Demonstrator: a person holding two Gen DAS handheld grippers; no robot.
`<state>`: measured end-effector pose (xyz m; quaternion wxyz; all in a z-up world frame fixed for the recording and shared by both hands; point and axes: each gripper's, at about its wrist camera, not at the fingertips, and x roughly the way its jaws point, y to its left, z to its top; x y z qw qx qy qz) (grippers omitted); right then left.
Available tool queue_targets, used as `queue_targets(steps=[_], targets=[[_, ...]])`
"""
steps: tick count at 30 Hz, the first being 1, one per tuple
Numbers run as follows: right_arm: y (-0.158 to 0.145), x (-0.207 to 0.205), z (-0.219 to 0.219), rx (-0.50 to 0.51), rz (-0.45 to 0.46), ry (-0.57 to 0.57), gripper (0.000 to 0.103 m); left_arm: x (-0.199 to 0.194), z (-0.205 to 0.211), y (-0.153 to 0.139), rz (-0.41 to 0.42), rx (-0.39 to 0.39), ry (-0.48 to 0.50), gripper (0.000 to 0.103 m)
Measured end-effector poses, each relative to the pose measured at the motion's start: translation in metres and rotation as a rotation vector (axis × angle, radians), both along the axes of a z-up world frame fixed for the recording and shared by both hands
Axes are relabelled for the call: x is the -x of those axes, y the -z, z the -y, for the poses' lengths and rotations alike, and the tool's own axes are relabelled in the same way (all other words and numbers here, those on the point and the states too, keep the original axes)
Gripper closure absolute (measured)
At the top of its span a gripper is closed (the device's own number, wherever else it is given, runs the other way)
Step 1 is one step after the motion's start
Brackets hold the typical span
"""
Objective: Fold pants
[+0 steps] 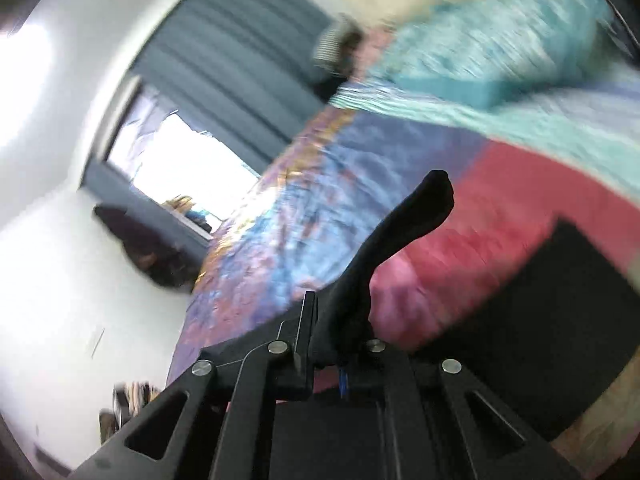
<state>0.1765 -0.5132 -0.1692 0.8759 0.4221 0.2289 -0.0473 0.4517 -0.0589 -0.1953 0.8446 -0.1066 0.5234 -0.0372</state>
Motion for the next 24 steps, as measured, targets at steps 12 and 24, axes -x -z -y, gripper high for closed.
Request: queue_targets(steps=[12,24], targets=[[-0.086,0.023,-0.025,0.078,0.177,-0.242,0.094,-0.139,0.015,0.052,-0.225,0.267,-0.18,0.007],[-0.09,0.042,0.002,0.077,0.16,-0.238,0.094,-0.049,-0.033,-0.064,0.071,0.396,-0.179,0.097]])
